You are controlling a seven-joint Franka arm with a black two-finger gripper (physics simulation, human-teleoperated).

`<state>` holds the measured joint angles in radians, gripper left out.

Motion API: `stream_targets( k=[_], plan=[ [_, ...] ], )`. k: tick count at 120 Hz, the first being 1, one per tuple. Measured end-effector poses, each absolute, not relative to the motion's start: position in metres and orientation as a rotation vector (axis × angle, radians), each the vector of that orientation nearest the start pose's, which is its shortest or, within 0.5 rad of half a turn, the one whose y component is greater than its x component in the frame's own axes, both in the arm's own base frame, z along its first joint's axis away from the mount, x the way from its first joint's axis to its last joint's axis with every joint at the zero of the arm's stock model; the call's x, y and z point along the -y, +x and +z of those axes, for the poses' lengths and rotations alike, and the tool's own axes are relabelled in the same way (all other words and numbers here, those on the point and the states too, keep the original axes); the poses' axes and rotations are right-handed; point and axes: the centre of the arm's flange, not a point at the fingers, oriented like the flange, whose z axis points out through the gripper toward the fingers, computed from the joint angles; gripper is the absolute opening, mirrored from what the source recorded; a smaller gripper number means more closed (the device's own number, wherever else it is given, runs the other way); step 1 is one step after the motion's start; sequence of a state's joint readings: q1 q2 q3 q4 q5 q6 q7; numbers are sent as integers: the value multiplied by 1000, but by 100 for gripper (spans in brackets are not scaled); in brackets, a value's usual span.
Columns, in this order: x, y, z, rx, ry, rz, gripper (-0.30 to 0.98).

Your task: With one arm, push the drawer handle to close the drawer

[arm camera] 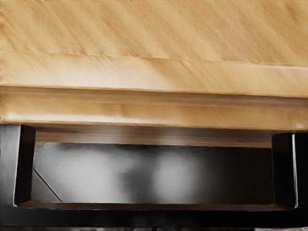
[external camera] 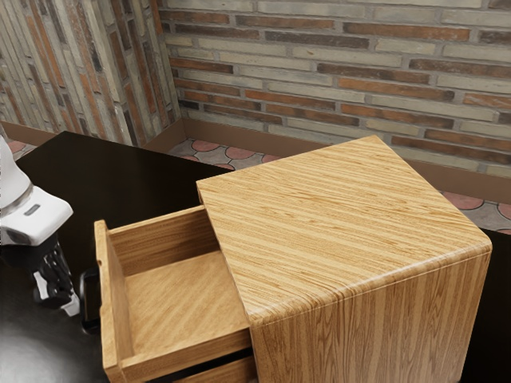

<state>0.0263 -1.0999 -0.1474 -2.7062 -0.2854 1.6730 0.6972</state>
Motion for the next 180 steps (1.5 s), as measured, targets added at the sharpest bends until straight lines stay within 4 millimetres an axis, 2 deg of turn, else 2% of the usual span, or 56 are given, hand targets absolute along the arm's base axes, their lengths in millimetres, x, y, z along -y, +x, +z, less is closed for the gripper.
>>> stream_targets(
  k=[180],
  plan=[
    [98, 281, 514, -1215, -3003, -203, -10]
  ],
)
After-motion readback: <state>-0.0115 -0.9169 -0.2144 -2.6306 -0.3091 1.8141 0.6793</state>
